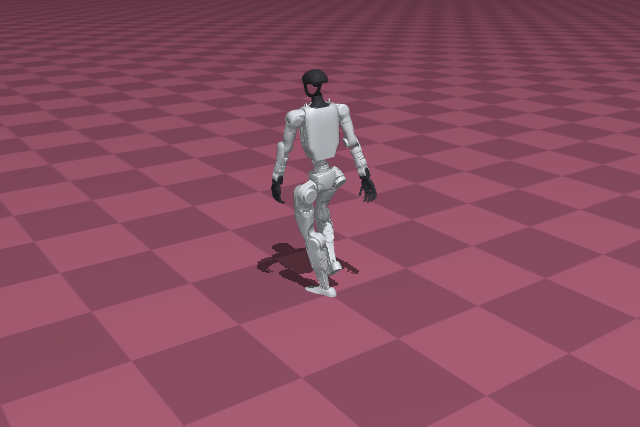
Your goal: Upper body actions
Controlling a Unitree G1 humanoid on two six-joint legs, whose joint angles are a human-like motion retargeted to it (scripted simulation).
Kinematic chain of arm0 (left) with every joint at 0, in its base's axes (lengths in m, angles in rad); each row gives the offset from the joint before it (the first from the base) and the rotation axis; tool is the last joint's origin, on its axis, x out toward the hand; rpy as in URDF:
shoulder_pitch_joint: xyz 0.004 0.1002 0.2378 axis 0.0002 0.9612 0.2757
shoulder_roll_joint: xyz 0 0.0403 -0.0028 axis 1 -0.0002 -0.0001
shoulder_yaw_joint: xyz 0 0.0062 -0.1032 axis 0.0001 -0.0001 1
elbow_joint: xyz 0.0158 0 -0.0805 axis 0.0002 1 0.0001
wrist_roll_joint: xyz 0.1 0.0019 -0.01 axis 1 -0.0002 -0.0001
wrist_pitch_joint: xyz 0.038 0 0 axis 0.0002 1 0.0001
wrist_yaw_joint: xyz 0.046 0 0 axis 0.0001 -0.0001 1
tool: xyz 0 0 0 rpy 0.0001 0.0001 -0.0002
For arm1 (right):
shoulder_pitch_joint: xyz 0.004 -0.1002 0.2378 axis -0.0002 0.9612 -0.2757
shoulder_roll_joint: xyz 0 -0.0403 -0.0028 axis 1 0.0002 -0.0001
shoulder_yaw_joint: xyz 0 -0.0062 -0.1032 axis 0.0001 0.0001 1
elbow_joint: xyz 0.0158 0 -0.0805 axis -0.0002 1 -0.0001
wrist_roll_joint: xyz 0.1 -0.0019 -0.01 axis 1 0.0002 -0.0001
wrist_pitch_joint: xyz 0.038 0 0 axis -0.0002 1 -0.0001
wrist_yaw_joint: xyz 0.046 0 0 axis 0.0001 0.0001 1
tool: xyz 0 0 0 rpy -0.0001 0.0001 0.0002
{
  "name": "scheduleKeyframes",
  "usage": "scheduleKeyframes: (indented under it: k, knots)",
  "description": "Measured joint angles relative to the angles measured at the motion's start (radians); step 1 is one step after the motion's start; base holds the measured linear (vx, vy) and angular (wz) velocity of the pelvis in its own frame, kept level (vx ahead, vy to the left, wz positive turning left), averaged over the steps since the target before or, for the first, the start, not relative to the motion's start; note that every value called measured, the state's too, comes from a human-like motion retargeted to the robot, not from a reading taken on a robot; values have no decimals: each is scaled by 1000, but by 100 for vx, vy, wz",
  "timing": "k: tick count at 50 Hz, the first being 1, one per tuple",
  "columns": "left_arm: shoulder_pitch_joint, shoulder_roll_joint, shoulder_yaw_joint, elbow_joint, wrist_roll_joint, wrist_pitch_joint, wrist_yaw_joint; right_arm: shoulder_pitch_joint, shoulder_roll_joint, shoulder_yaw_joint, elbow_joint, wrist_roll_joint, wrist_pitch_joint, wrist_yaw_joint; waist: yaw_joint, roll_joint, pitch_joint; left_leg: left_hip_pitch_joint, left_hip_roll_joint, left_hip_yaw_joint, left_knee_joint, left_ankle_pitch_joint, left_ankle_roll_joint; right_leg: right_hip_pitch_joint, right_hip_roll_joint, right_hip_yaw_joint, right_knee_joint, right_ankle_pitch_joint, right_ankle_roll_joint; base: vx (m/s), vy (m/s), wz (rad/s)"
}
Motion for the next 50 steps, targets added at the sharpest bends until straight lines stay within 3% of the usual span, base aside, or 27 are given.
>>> scheduleKeyframes:
  k: [7,10,15,21,28,32,37,39,40,42,45,47,50]
  knots:
    - [-205,-4,22,-134,-54,-78,96,134,-45,-40,5,56,95,-14,-159,17,73,2,43,-61,42,3,10,-365,-53,-86,357,-69,-89,-1,8,47]
    - [-255,-16,17,-180,-75,-133,113,195,-42,-46,5,53,135,-33,-206,20,94,11,63,-93,55,5,8,-470,-64,-111,380,-83,-126,6,0,54]
    - [-273,-17,-7,-185,-80,-147,117,216,-16,-32,5,17,172,10,-226,21,96,20,74,-108,58,9,6,-509,-59,-131,304,-103,-159,2,0,11]
    - [-231,-2,-15,-150,-64,-145,124,132,16,-1,5,-55,123,35,-215,19,75,16,70,-95,47,12,5,-393,-39,-138,181,-90,-132,0,0,-9]
    - [-120,-17,1,-66,-61,-117,76,27,43,-27,-21,-10,69,43,-141,21,12,0,53,-59,9,27,0,-139,-8,-106,13,-47,-57,2,-2,-31]
    - [-18,-29,-16,-15,-29,-93,52,-1,53,-39,-57,41,47,45,-106,30,-40,-22,45,-53,-10,30,-6,48,24,-72,-207,0,-13,1,-2,-13]
    - [113,-35,-42,61,54,-52,-11,-51,53,-22,-80,57,40,60,-29,-23,-83,-24,-29,-8,-22,15,-2,311,54,65,-603,60,40,4,-9,-36]
    - [154,-30,-50,99,80,-36,-31,-63,54,-13,-88,42,37,67,-8,-55,-91,-24,-72,1,-21,8,1,420,43,76,-773,-50,74,3,-14,-14]
    - [172,-27,-53,117,94,-25,-39,-68,55,-9,-91,35,35,68,5,-66,-93,-23,-86,7,-20,4,1,468,37,60,-841,-142,62,1,-13,-29]
    - [200,-23,-50,143,107,-5,-45,-71,60,1,-93,23,34,67,42,-91,-94,-11,-112,31,-23,-4,-2,530,16,-23,-958,-219,48,3,-12,-52]
    - [246,-19,-22,143,119,25,-45,-65,71,16,-91,7,40,68,113,-124,-102,10,-133,83,-37,-12,-16,553,8,-18,-1049,-166,36,6,-15,-85]
    - [267,-24,8,143,106,35,-37,-61,81,14,-89,-8,49,76,154,-124,-146,-25,-122,112,-45,-11,-27,496,-2,16,-1034,-164,51,0,-20,-71]
    - [286,-41,36,143,54,6,-33,-60,87,8,-97,-26,46,67,145,-115,-172,-69,-109,109,-45,-1,-36,418,15,86,-993,-181,23,-9,-18,3]
